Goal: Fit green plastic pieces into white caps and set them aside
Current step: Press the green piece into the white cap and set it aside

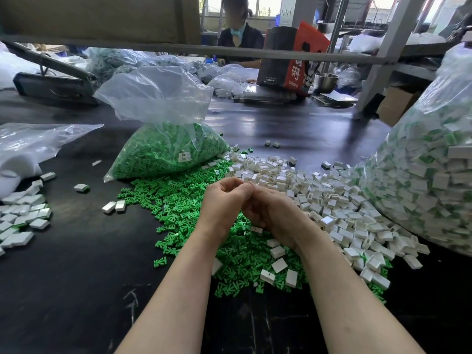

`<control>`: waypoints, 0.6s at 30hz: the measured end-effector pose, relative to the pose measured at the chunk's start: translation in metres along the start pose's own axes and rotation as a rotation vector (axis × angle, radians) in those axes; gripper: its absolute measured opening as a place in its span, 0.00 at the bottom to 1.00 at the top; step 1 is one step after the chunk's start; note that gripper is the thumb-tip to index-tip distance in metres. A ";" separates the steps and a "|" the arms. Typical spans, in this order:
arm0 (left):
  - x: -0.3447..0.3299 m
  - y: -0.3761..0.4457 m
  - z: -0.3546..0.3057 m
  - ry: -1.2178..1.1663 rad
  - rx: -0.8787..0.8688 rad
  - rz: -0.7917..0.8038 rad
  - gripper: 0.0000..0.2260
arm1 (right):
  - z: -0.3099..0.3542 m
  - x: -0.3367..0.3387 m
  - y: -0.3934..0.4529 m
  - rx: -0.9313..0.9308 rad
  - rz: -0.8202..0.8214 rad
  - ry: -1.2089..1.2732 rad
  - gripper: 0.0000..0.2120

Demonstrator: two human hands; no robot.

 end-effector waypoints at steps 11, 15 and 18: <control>-0.004 0.001 0.000 -0.088 0.039 -0.005 0.10 | 0.002 -0.002 0.001 -0.006 -0.016 0.004 0.22; -0.005 0.000 -0.001 -0.120 0.045 0.019 0.08 | 0.002 -0.002 -0.001 0.002 -0.031 0.006 0.17; -0.004 0.000 0.000 -0.119 0.043 0.018 0.08 | 0.002 0.000 0.000 0.009 -0.049 0.007 0.17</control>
Point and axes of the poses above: each hand's wrist, its own y-axis towards the middle knuckle, its own x-axis out of the back of the hand, z = x × y, the point moved 3 cm from there along y, towards the middle knuckle, and after that the axes turned 2 degrees about -x, right-handed, at the moved point
